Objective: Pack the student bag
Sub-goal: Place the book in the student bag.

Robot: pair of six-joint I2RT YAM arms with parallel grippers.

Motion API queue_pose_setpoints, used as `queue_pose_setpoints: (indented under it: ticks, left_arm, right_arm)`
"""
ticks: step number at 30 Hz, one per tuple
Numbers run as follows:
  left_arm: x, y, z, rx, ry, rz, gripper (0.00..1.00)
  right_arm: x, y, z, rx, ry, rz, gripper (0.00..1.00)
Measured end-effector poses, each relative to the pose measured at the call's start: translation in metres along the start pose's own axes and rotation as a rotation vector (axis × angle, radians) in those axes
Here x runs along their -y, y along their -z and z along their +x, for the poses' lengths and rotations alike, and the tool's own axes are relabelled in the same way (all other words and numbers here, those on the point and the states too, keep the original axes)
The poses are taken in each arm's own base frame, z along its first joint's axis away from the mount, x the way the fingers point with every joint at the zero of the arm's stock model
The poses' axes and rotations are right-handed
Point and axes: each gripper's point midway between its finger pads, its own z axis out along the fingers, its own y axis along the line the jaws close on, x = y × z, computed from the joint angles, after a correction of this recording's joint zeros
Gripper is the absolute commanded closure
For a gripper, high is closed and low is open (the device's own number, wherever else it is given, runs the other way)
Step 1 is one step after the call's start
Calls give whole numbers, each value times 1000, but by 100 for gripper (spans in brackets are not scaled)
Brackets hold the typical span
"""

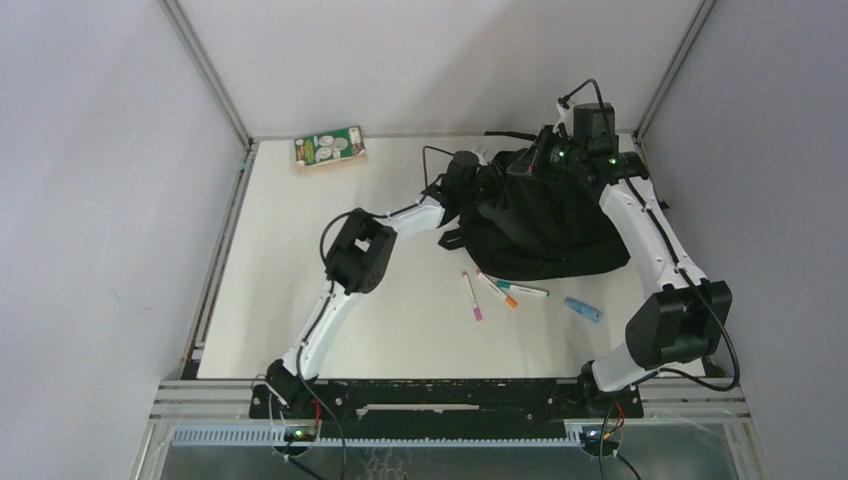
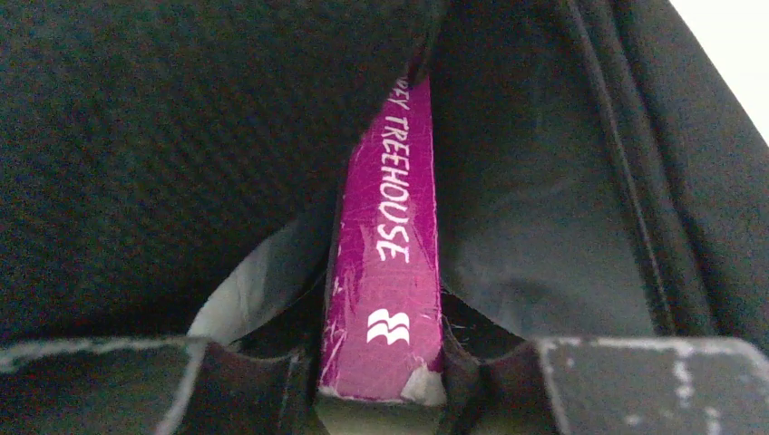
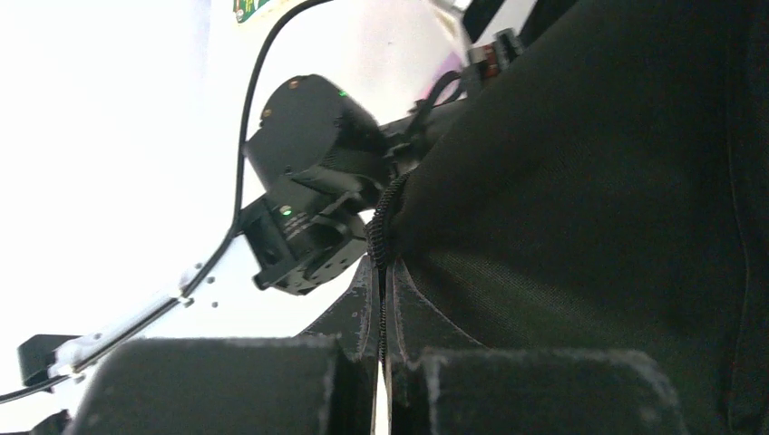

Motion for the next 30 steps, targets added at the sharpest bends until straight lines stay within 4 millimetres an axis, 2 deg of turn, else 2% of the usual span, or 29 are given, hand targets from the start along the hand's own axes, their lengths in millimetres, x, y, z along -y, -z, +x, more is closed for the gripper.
queue_pose_setpoints:
  ticks: [4, 8, 13, 18, 19, 21, 22, 23, 24, 26, 30]
  left_arm:
    - [-6, -25, -5, 6, -4, -2, 100]
    - [-16, -38, -8, 4, -2, -24, 100]
    - [-29, -37, -5, -12, -3, -43, 100]
    - [-53, -31, 2, -42, -23, -72, 100]
    - [-54, -31, 2, -46, -27, -74, 89]
    - [-53, -30, 2, -52, -36, -79, 58]
    - [-53, -30, 3, -53, -37, -84, 47]
    - [-53, -30, 2, -53, -39, -87, 22]
    - [-53, -30, 3, -58, -41, -92, 12]
    - [-51, -29, 4, -66, -52, -95, 8]
    - [-44, -23, 5, -67, -82, -121, 7]
  right_arm:
    - [-1, -5, 0, -8, -6, -13, 100]
    - [1, -9, 2, -20, -14, -15, 100]
    - [2, -12, 5, -33, -18, -23, 100]
    - [2, -13, 6, -34, -16, -32, 100]
    - [2, -13, 7, -36, -16, -32, 100]
    - [3, -14, 8, -40, -18, -31, 100]
    - [4, -15, 9, -41, -19, -31, 100]
    - [4, -15, 9, -42, -19, -30, 100]
    - [5, -16, 10, -44, -20, -29, 100]
    - [7, -17, 12, -48, -23, -24, 100]
    - [13, -19, 17, -58, -31, -15, 100]
